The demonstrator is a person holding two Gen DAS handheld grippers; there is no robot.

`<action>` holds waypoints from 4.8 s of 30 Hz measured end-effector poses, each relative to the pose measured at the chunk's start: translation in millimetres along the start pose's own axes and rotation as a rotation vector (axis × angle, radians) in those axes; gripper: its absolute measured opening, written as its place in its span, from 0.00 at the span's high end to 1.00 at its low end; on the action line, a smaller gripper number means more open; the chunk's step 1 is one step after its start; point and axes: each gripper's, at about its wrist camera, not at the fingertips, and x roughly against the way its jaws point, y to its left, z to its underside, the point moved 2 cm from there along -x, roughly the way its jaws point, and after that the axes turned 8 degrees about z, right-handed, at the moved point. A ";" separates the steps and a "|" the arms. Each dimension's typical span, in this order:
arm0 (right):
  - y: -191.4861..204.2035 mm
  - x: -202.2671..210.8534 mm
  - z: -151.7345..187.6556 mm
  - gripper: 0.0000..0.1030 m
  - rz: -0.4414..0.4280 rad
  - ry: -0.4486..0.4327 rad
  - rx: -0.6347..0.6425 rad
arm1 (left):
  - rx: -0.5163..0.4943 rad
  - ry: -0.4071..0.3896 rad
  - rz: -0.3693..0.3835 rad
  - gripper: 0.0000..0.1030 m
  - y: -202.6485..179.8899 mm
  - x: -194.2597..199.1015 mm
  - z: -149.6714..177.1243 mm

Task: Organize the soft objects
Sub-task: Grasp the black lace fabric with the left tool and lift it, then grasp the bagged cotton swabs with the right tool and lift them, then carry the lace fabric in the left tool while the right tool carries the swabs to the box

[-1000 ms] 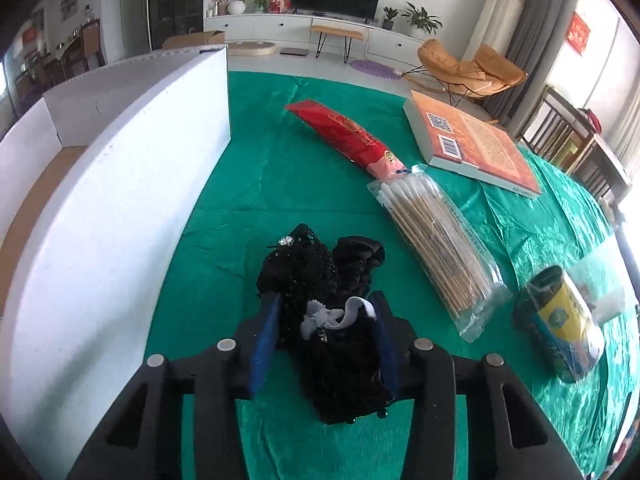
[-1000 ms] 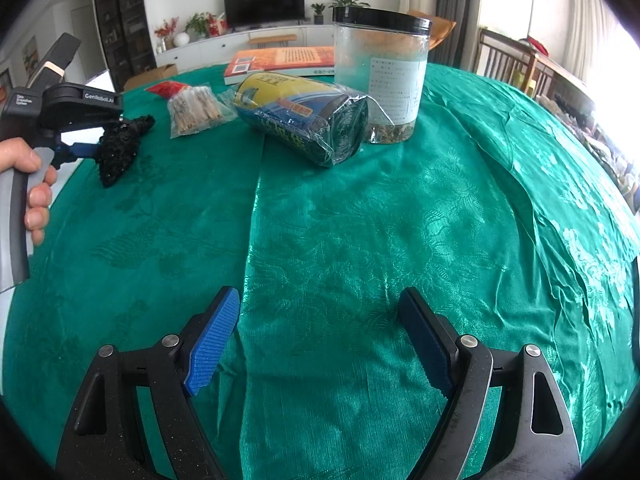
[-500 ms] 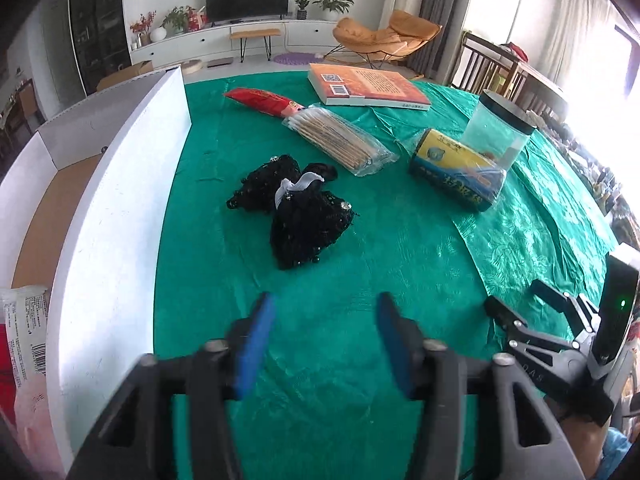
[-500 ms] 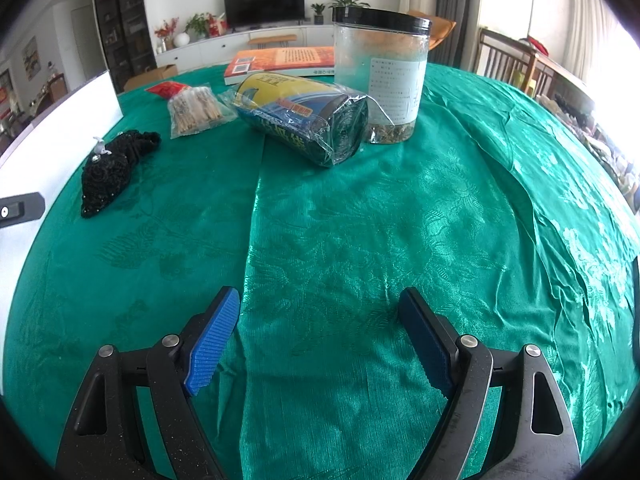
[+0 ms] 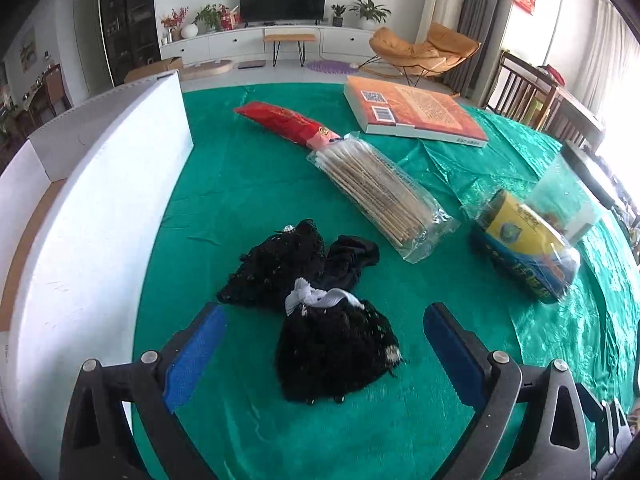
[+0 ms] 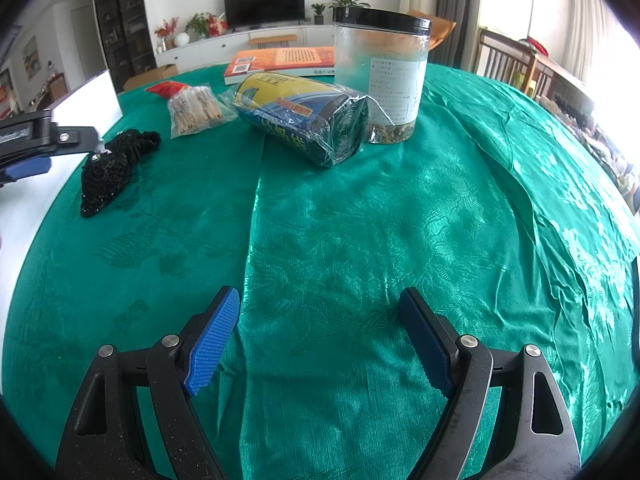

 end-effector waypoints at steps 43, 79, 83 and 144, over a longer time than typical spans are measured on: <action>0.5 -0.8 0.0 0.18 0.000 -0.001 0.000 | -0.074 -0.009 -0.045 0.00 20.0 20.3 86.7; 0.2 -1.7 0.2 0.17 0.002 0.002 -0.001 | -0.073 -0.009 -0.046 0.00 20.2 20.6 86.8; 0.4 -1.7 0.2 0.17 0.002 0.002 -0.002 | -0.073 -0.010 -0.046 0.00 20.1 20.5 86.7; -202.7 -76.7 -151.9 0.70 -0.023 0.132 -0.215 | -0.069 -0.011 -0.045 0.00 21.3 21.1 86.3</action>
